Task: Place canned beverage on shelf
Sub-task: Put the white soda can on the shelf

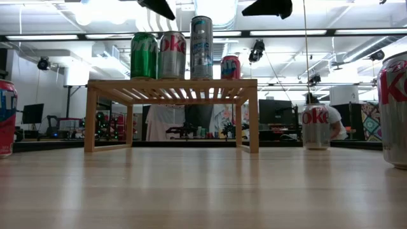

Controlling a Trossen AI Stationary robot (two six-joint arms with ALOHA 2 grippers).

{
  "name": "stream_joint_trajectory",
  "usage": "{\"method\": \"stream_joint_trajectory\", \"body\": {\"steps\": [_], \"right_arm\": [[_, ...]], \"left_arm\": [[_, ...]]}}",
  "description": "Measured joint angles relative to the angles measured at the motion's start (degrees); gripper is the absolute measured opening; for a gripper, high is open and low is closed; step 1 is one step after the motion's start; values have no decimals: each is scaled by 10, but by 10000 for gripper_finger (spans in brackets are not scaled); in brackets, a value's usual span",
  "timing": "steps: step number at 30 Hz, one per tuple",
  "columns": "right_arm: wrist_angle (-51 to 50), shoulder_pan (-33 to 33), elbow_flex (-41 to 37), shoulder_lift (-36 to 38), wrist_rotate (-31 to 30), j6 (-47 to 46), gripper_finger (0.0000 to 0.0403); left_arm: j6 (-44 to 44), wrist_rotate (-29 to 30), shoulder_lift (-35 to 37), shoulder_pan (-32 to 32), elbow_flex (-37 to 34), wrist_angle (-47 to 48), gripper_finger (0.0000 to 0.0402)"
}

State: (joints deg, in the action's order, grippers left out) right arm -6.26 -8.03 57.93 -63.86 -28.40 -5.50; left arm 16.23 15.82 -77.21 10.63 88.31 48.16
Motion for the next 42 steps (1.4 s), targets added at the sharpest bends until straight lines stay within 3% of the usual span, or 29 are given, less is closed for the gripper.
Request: {"method": "stream_joint_trajectory", "body": {"steps": [8, 21, 29, 36, 42], "right_arm": [[20, 0, 8, 0, 45, -24, 325], [-32, 0, 50, -5, 79, -93, 325], [-172, 2, 129, -66, 74, -136, 325], [-364, 2, 238, -139, 73, -182, 325], [-456, 2, 298, -184, 74, -202, 325]], "left_arm": [[-64, -78, 59, -36, -39, -32, 0], [-90, -50, 194, -173, -247, -283, 0], [-99, -32, 245, -184, -291, -306, 0], [-107, -32, 255, -184, -293, -302, 0], [-101, -31, 254, -183, -293, -301, 0]]}}
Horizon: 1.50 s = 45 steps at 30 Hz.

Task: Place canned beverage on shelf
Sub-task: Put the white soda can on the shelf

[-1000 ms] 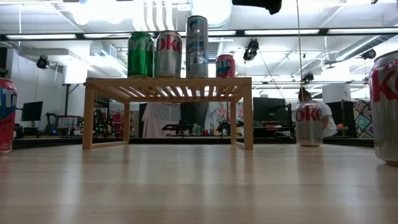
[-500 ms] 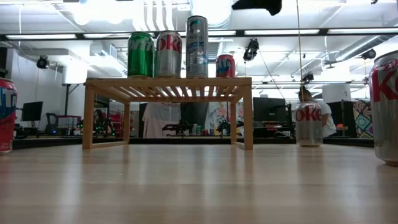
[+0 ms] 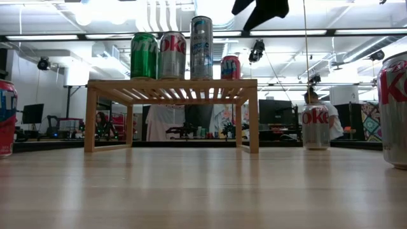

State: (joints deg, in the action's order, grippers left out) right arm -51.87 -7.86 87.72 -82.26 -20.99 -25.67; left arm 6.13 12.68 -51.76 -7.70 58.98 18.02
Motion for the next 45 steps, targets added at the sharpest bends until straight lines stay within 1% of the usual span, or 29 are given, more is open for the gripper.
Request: {"method": "stream_joint_trajectory", "body": {"steps": [4, 12, 15, 18, 22, 25, 31, 36, 38, 42, 45], "right_arm": [[-34, 0, 8, -9, 3, -21, 325], [-126, 0, 7, -9, 5, -107, 325], [-166, 10, 10, -9, 8, -135, 325], [-202, 35, 12, -8, 22, -149, 325], [-229, 86, 12, -8, 47, -143, 325], [-247, 134, 12, -8, 50, -126, 325], [-299, 247, 12, -7, 50, -84, 325], [-316, 349, 11, -7, 52, -37, 325], [-317, 391, 11, -7, 68, -17, 325], [-317, 466, 9, -10, 122, 14, 325], [-318, 511, 3, -16, 156, 36, 325]], "left_arm": [[2, 0, -2, 0, 0, 0, 0], [7, 0, -4, 0, 0, 0, 0], [16, 0, -4, 0, 0, 0, 0], [23, 1, -4, 0, 1, 0, 0], [24, 1, -4, 0, 1, 0, 0], [24, 1, -4, 0, 1, 0, 0], [36, 1, -3, 0, 1, 2, 0], [41, 5, -3, 0, 1, 17, 0], [41, 5, -3, 0, 1, 26, 0], [38, 5, -3, 0, 0, 42, 0], [34, 5, -2, 0, -6, 42, 0]]}}
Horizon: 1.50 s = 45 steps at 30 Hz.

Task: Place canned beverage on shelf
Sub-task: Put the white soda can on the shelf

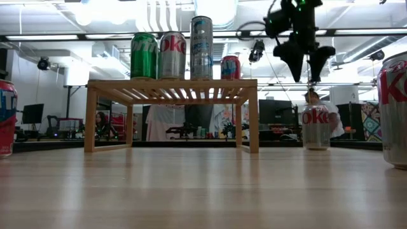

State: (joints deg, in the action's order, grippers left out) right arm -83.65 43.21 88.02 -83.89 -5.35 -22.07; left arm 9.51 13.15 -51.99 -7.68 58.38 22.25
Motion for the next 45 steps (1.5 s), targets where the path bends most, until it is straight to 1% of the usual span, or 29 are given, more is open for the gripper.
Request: {"method": "stream_joint_trajectory", "body": {"steps": [3, 7, 11, 18, 25, 31, 38, 45], "right_arm": [[1, 31, -3, -7, 39, 17, 325], [1, 46, -4, -22, 44, 23, 325], [1, 46, -4, -40, 59, 26, 331], [0, 46, -5, -68, 59, 26, 352], [2, 46, -17, -70, 54, 30, 354], [23, 46, -52, -64, 53, 26, 354], [77, 46, -93, -64, 53, 26, 354], [83, 46, -134, -64, 51, 26, 354]], "left_arm": [[-1, 0, 0, 0, -5, 3, 0], [5, 0, 2, 0, -5, 14, 0], [7, 0, 12, 0, -2, 22, 0], [4, 0, 41, 0, -4, 37, 0], [0, 0, 54, 0, -4, 44, 0], [1, 0, 55, 0, -4, 46, 0], [0, 0, 55, 0, -4, 48, 0], [1, 0, 55, 0, -5, 48, 0]]}}
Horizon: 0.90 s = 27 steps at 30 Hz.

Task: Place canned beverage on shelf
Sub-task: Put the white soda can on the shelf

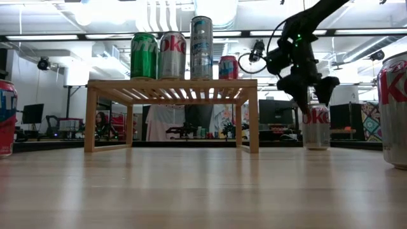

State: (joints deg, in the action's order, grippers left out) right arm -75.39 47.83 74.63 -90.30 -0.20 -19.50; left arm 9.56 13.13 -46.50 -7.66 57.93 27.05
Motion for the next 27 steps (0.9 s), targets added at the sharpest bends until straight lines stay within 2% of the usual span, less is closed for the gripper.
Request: {"method": "stream_joint_trajectory", "body": {"steps": [11, 18, 20, 27], "right_arm": [[57, -1, -45, 2, -27, 0, 346], [58, -1, -45, 4, -28, 0, 291], [56, -1, -46, 7, -28, 0, 286], [38, -4, -46, 75, -32, -3, 286]], "left_arm": [[0, 0, 0, 0, 0, 0, 0], [0, 0, 0, 0, 0, 0, 0], [0, 0, 0, 0, 0, 0, 0], [0, 0, -6, 0, 0, -4, 0]]}}
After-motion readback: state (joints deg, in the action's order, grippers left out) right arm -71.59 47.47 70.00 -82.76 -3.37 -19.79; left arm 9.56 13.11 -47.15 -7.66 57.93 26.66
